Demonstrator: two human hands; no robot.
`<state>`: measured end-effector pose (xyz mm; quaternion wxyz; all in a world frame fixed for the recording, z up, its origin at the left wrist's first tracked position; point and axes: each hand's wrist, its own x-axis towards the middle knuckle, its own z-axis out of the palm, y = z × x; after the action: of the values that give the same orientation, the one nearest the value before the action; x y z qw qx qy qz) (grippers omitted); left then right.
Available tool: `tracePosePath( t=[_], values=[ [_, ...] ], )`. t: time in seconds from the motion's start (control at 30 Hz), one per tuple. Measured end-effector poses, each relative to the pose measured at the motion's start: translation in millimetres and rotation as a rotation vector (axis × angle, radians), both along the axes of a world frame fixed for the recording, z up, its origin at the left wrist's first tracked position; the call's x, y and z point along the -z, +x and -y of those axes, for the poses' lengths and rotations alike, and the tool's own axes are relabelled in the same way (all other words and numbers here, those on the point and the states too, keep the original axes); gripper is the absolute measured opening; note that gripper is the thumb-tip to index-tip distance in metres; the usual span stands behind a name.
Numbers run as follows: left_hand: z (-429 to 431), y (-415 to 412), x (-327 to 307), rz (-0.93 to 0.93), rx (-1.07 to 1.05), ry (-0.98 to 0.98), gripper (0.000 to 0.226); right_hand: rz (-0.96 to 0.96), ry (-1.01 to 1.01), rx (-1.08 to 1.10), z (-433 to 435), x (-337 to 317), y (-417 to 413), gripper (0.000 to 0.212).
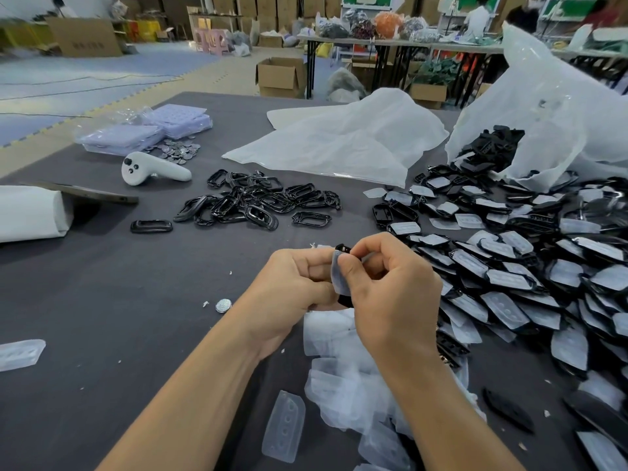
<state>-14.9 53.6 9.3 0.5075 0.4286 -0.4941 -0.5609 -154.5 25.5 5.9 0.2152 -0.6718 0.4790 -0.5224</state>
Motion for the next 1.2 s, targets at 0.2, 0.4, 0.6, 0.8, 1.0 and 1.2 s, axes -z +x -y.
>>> tracePosePath(
  t=[0.2, 0.4, 0.6, 0.8, 1.0, 1.2],
  values=[
    [0.8, 1.7, -5.8, -0.098, 0.032, 0.083, 0.043, -0.044, -0.010, 0.047, 1.6, -0.5, -3.3, 0.021],
    [0.2, -3.1, 0.2, -0.015, -0.091, 0.114, 0.038, -0.087, 0.144, -0.047, 11.4, -4.0, -12.3, 0.020],
    [2.2, -6.8, -2.1, -0.065, -0.163, 0.123, 0.042, 0.142, 0.315, -0.105, 13.9, -6.0, -15.3, 0.018],
    [4.2, -6.3, -2.6, -0.091, -0.281, 0.134, 0.041, 0.060, 0.345, -0.106, 10.9, -4.4, -12.2, 0.018],
    [0.4, -7.5, -4.4, -0.082, -0.220, 0.133, 0.032, -0.001, 0.294, -0.130, 10.1, -0.4, -6.9, 0.017],
    [4.6, -4.2, -2.2, 0.051, -0.405, 0.139, 0.017, -0.007, 0.286, -0.190, 11.1, 0.5, -8.1, 0.018]
  ],
)
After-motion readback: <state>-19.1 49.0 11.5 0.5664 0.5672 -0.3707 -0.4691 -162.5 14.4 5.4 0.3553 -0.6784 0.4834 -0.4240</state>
